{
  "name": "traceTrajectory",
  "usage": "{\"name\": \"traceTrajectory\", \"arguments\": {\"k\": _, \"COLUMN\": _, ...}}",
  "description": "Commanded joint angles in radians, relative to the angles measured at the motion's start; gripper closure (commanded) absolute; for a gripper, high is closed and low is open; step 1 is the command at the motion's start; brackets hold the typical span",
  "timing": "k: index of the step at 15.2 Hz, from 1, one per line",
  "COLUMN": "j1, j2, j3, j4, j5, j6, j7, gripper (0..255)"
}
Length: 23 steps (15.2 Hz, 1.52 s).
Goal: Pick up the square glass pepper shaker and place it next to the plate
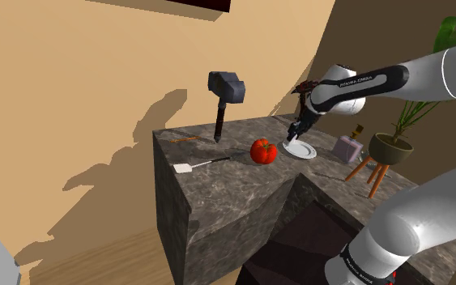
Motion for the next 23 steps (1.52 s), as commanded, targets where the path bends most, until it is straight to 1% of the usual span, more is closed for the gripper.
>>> {"name": "traceTrajectory", "arguments": {"k": 1, "j1": -0.018, "j2": -0.008, "j3": -0.038, "j4": -0.002, "j5": -0.003, "j6": -0.008, "j7": -0.054, "gripper": 255}}
{"name": "traceTrajectory", "arguments": {"k": 9, "j1": -0.084, "j2": 0.001, "j3": -0.205, "j4": 0.038, "j5": -0.007, "j6": -0.05, "j7": -0.28, "gripper": 255}}
{"name": "traceTrajectory", "arguments": {"k": 15, "j1": -0.112, "j2": 0.06, "j3": -0.341, "j4": 0.12, "j5": 0.024, "j6": -0.09, "j7": -0.468, "gripper": 255}}
{"name": "traceTrajectory", "arguments": {"k": 23, "j1": -0.087, "j2": 0.13, "j3": -0.375, "j4": 0.065, "j5": 0.085, "j6": 0.022, "j7": -0.528, "gripper": 255}}
